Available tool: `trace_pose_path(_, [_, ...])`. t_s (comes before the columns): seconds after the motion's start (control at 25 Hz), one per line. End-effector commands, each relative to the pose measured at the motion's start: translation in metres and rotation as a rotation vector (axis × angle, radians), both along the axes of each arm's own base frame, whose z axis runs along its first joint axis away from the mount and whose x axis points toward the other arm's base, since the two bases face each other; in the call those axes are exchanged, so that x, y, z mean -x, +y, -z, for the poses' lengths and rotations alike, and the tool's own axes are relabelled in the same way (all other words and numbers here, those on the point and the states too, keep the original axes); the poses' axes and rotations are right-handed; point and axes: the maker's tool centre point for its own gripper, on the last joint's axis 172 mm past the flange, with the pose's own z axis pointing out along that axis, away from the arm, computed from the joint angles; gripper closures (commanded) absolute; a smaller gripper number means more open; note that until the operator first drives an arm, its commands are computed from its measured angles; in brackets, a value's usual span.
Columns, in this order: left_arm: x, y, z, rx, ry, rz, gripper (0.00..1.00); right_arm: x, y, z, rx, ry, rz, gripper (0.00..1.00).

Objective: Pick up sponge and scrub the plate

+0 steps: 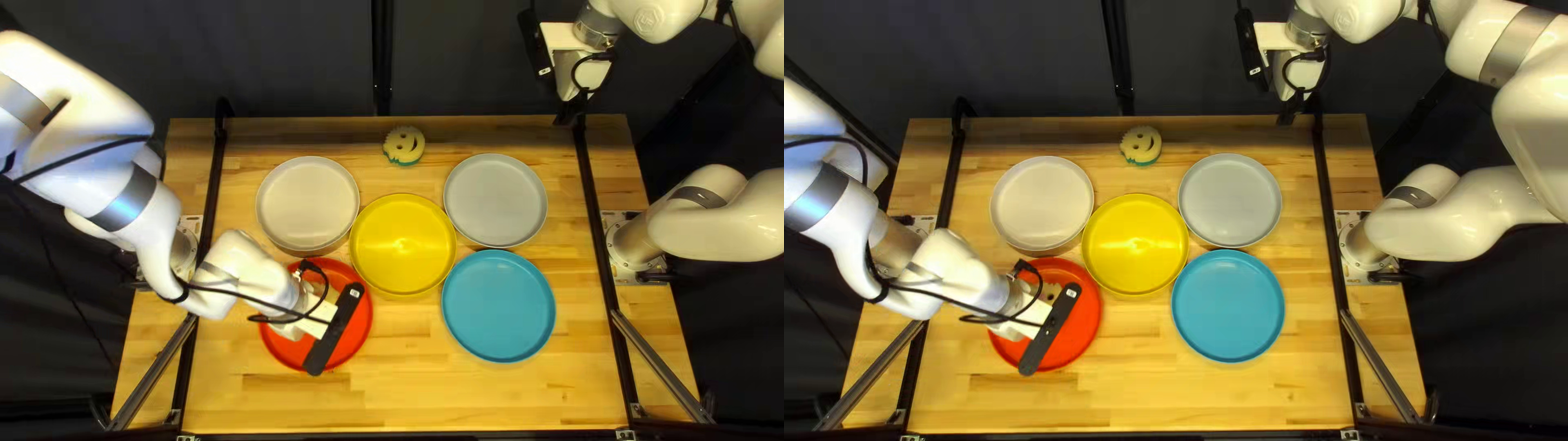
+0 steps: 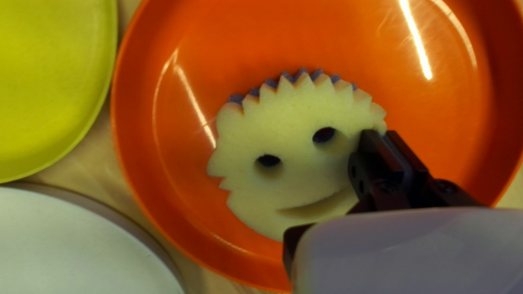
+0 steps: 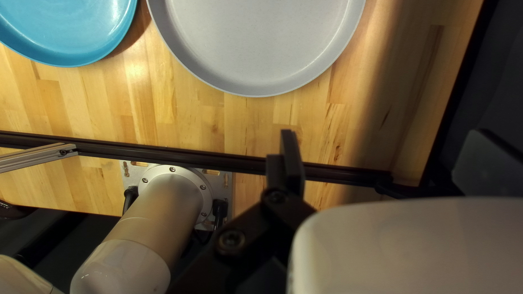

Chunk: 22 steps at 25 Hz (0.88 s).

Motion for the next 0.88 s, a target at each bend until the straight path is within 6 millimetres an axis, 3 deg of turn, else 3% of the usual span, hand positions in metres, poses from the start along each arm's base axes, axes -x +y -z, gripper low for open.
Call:
trace_pose_path(0.04, [0.002, -0.005, 0.002, 0.007, 0.001, -0.002, 1.00, 0.000, 0.000, 0.000, 0.000, 0.000, 0.000, 0.00])
trace_pose_path(0.2, [0.004, -0.019, 0.005, 0.010, 0.000, -0.013, 1.00, 0.000, 0.000, 0.000, 0.000, 0.000, 0.000, 0.00])
trace_pose_path(0.88, [0.004, -0.019, 0.005, 0.010, 0.000, -0.013, 1.00, 0.000, 0.000, 0.000, 0.000, 0.000, 0.000, 0.00])
